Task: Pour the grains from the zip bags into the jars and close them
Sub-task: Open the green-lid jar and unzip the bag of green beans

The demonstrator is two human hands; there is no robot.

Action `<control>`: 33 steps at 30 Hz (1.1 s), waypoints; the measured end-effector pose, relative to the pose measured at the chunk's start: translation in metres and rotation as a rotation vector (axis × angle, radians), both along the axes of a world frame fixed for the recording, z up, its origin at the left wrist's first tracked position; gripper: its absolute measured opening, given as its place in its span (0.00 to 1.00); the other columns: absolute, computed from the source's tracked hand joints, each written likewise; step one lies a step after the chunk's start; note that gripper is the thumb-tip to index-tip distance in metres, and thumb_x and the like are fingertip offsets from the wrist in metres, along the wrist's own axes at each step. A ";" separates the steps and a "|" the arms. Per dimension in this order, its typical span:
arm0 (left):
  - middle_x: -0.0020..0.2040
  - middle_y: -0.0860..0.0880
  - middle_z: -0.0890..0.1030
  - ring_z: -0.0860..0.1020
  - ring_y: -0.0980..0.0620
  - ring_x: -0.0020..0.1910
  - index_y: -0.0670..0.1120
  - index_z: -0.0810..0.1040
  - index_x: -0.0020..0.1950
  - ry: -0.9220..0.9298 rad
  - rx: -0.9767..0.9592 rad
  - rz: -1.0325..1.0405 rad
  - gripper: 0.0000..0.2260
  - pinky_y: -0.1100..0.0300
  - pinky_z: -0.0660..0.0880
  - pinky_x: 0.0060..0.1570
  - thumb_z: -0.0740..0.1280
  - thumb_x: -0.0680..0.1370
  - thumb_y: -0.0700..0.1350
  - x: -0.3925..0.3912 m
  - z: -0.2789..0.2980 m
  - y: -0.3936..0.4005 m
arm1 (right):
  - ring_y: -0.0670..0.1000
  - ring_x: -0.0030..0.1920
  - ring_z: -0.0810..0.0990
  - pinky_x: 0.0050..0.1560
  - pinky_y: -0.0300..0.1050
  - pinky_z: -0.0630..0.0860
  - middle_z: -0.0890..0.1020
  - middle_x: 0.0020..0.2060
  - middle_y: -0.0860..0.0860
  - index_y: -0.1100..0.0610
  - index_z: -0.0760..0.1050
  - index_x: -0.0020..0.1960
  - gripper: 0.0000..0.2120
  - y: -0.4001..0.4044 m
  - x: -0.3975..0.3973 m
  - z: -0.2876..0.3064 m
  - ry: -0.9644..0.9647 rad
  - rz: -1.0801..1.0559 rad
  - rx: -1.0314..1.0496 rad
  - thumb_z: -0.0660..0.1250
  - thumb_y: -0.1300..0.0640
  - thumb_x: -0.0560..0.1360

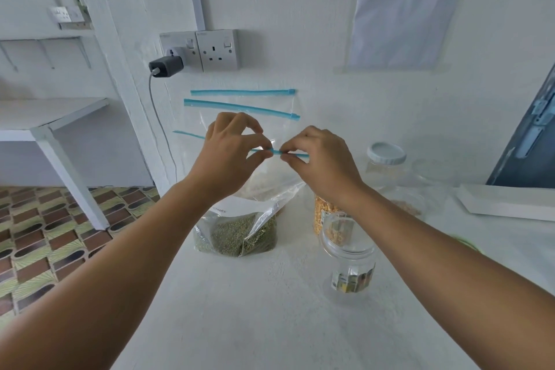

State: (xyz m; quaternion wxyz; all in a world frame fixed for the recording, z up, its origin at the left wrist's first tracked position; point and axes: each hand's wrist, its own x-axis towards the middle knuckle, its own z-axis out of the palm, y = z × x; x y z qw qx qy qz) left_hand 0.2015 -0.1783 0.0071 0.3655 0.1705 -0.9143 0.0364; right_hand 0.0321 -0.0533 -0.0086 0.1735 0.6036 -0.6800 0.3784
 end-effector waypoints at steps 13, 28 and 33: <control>0.61 0.48 0.79 0.70 0.39 0.66 0.51 0.88 0.55 -0.032 -0.042 0.062 0.09 0.41 0.67 0.66 0.72 0.79 0.52 0.017 -0.002 -0.014 | 0.49 0.44 0.81 0.55 0.56 0.77 0.86 0.47 0.45 0.47 0.85 0.55 0.06 -0.007 0.003 -0.003 0.037 0.000 0.095 0.73 0.50 0.80; 0.61 0.45 0.77 0.67 0.35 0.65 0.49 0.87 0.56 0.000 0.013 0.209 0.10 0.35 0.70 0.63 0.73 0.78 0.51 0.065 -0.005 -0.059 | 0.48 0.46 0.80 0.57 0.58 0.78 0.81 0.44 0.42 0.50 0.83 0.54 0.04 0.005 -0.012 -0.008 -0.037 0.010 0.175 0.72 0.54 0.80; 0.60 0.44 0.77 0.69 0.35 0.64 0.48 0.87 0.57 0.079 0.048 0.203 0.09 0.40 0.69 0.64 0.74 0.79 0.49 0.063 -0.008 -0.060 | 0.47 0.56 0.76 0.63 0.53 0.75 0.77 0.54 0.45 0.48 0.74 0.61 0.12 0.006 -0.004 0.002 -0.016 0.137 0.238 0.70 0.59 0.81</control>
